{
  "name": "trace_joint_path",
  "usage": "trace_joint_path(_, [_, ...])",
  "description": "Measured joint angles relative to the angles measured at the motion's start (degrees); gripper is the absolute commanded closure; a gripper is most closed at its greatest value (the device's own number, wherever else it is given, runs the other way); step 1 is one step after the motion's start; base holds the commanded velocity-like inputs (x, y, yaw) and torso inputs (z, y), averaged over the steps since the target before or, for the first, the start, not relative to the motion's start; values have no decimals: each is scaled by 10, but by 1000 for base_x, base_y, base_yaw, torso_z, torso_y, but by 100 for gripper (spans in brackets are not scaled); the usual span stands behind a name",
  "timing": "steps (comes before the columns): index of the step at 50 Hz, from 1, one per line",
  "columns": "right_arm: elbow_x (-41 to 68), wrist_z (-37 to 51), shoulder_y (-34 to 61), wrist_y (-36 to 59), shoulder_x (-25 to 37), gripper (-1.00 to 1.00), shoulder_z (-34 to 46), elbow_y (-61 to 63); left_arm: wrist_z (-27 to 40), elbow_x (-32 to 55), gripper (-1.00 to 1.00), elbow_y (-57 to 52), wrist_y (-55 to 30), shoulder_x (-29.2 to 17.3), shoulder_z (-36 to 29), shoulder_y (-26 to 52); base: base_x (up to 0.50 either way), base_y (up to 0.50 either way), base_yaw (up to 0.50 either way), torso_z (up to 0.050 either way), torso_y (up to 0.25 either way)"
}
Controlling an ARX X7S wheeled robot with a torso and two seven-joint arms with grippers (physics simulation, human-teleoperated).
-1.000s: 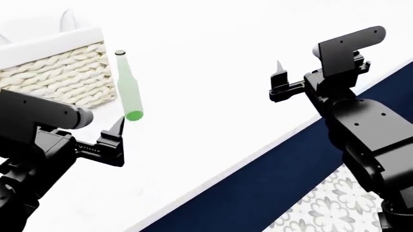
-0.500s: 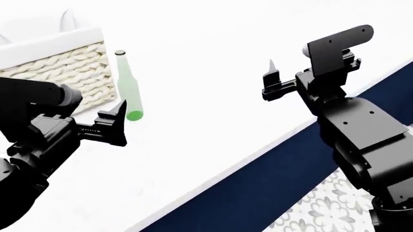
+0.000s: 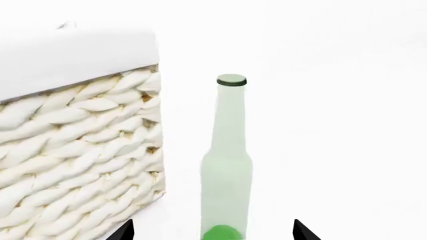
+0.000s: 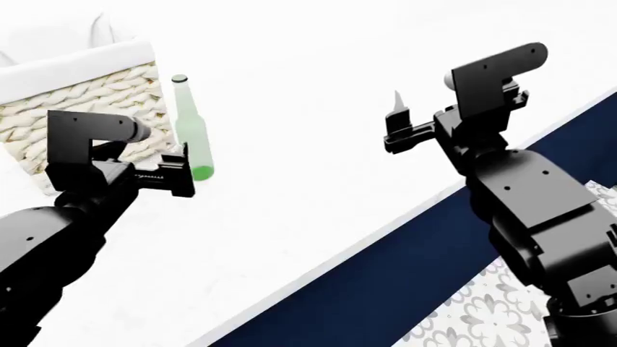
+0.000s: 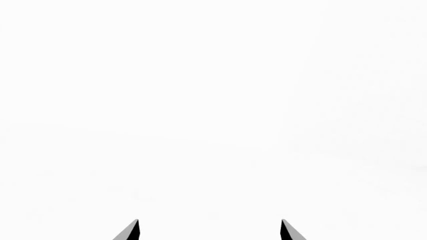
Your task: Pick the beer from the counter and place it in the cabinet.
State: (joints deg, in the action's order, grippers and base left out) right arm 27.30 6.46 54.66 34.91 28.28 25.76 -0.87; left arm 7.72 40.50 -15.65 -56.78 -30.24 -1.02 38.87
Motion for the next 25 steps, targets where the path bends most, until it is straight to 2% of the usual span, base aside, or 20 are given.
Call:
trace_joint_path(11, [0,-3,-8,-17,-5,-100,0,-10,-29,-64,-100,81,53,18,-76,34,0,0,0,0,0])
trace_joint_path(25, [-3,-7,-10,-29,-12,-100,6,-19,-45,-94,-100,150,89,30,-104,65,0,0,0,0,1])
